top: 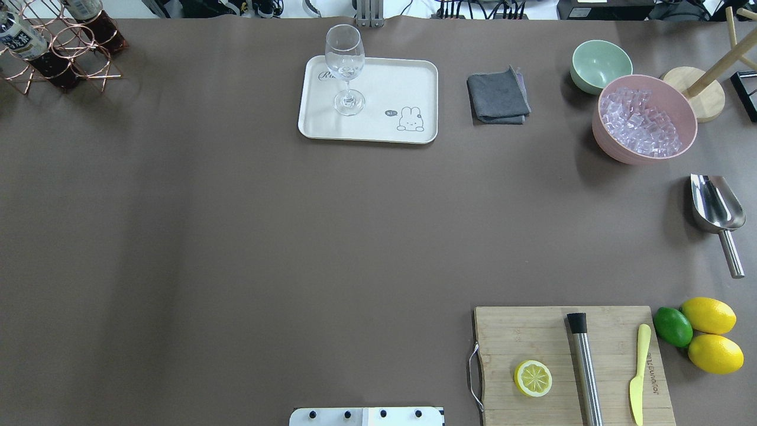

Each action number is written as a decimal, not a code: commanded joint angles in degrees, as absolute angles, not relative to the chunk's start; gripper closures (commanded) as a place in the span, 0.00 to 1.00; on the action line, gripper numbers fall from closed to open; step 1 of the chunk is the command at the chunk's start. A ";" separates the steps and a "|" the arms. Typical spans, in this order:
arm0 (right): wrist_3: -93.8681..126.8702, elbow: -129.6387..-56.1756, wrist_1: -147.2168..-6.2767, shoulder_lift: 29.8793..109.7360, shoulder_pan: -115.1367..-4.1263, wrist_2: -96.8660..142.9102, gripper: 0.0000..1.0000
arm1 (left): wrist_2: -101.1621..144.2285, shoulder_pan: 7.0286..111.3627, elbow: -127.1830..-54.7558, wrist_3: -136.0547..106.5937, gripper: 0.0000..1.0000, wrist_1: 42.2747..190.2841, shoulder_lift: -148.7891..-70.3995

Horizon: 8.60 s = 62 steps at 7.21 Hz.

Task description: Take tea from basket to plate

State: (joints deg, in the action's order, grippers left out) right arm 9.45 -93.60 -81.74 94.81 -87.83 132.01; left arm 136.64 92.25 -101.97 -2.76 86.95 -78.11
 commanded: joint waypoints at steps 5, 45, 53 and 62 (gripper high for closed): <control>9.40 -93.69 -81.65 95.18 -88.33 131.83 0.00 | 136.67 91.67 -101.78 -2.64 0.02 87.19 -77.87; 16.97 -82.44 12.57 69.70 -49.13 125.95 0.00 | 117.86 86.04 -60.97 -124.89 1.00 130.52 -122.88; 24.93 -82.97 18.71 70.66 -49.48 120.07 0.01 | 117.01 72.94 -121.21 -147.51 1.00 96.20 -110.48; 26.28 -82.97 22.59 73.39 -49.48 120.06 0.01 | 77.43 21.71 -123.43 -169.10 1.00 58.36 -144.12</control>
State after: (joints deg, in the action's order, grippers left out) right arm 26.27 -82.97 22.50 73.35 -49.48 120.09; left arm 78.22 22.24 -128.43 -168.62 58.48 -140.27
